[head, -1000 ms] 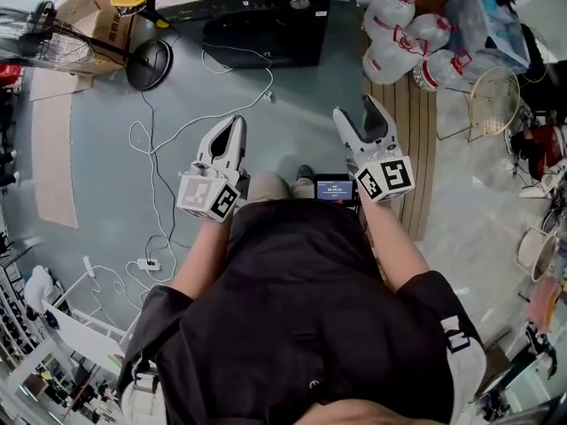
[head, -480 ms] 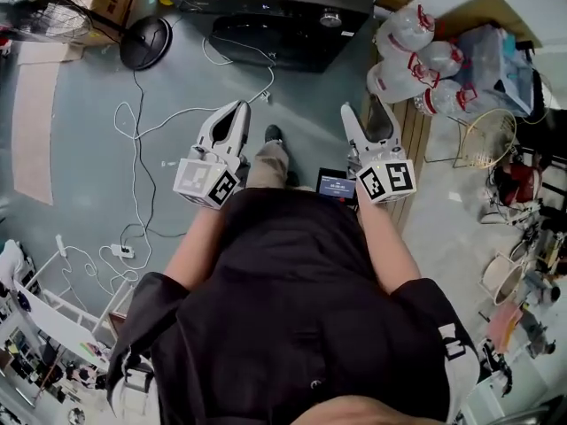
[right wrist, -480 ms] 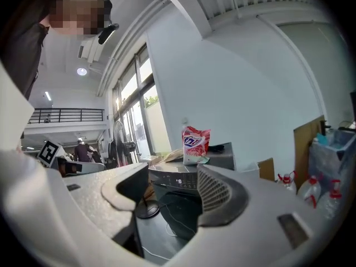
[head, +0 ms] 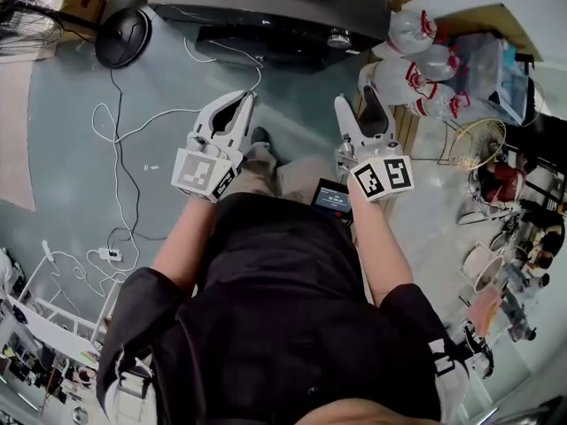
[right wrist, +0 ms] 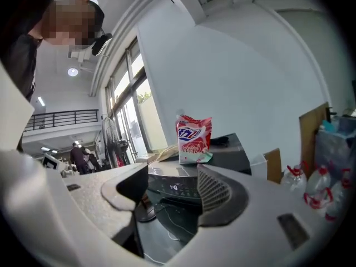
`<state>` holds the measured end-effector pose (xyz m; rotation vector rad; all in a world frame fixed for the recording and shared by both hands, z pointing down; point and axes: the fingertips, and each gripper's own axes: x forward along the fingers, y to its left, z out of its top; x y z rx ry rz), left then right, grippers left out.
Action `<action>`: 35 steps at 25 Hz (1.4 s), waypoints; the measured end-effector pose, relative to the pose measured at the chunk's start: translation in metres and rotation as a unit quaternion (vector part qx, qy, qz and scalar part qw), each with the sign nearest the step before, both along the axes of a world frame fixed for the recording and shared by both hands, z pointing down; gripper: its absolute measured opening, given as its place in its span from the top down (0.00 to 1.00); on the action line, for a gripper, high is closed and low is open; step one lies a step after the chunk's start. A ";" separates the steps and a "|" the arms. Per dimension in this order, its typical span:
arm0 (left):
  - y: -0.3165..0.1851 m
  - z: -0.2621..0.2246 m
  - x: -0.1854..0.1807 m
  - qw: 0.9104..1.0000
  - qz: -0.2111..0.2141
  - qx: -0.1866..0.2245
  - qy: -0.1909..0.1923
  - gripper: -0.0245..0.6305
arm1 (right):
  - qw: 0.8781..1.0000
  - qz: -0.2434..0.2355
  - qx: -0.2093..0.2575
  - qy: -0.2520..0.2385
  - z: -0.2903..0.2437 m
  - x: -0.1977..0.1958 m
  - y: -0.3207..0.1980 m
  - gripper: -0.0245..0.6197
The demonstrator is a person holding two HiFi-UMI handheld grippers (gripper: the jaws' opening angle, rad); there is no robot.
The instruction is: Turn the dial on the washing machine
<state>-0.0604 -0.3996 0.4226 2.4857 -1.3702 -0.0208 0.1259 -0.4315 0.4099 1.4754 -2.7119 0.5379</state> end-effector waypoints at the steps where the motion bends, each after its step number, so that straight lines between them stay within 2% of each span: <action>1: -0.007 0.010 0.000 1.000 0.000 -0.008 0.003 0.97 | 1.000 0.008 -0.010 -0.014 0.005 0.001 -0.009 0.53; 4: -0.021 0.042 0.003 0.999 0.002 -0.031 0.004 0.97 | 0.992 0.027 -0.067 -0.100 0.028 0.003 -0.035 0.53; 5: -0.025 0.051 0.007 0.999 0.005 -0.038 0.003 0.97 | 0.985 0.028 -0.095 -0.140 0.038 0.003 -0.042 0.53; 7: -0.031 0.063 0.017 0.999 0.013 -0.046 0.004 0.97 | 0.963 0.021 -0.147 -0.224 0.061 0.003 -0.054 0.53; 9: -0.037 0.072 0.027 0.999 0.019 -0.049 0.002 0.97 | 0.927 0.026 -0.199 -0.316 0.085 0.006 -0.062 0.53; 12: -0.051 0.088 0.037 0.999 0.016 -0.049 0.000 0.97 | 0.850 0.053 -0.260 -0.455 0.117 0.016 -0.076 0.53; 13: -0.056 0.094 0.039 0.999 0.013 -0.051 0.001 0.97 | 0.832 0.059 -0.269 -0.482 0.126 0.019 -0.082 0.53; 17: -0.072 0.107 0.045 0.999 -0.001 -0.049 0.016 0.97 | 0.793 0.085 -0.287 -0.531 0.159 0.029 -0.099 0.53; 20: -0.079 0.109 0.045 0.999 -0.007 -0.043 0.020 0.97 | 0.759 0.106 -0.301 -0.568 0.180 0.031 -0.107 0.53; 22: -0.083 0.113 0.045 0.999 -0.011 -0.040 0.023 0.97 | 0.750 0.109 -0.304 -0.577 0.188 0.031 -0.113 0.53; 27: -0.088 0.126 0.062 0.999 0.000 -0.038 0.025 0.97 | 0.745 0.114 -0.301 -0.584 0.201 0.035 -0.124 0.53; 35: -0.094 0.138 0.076 0.998 -0.006 -0.042 0.037 0.97 | 0.750 0.115 -0.255 -0.599 0.203 0.048 -0.145 0.53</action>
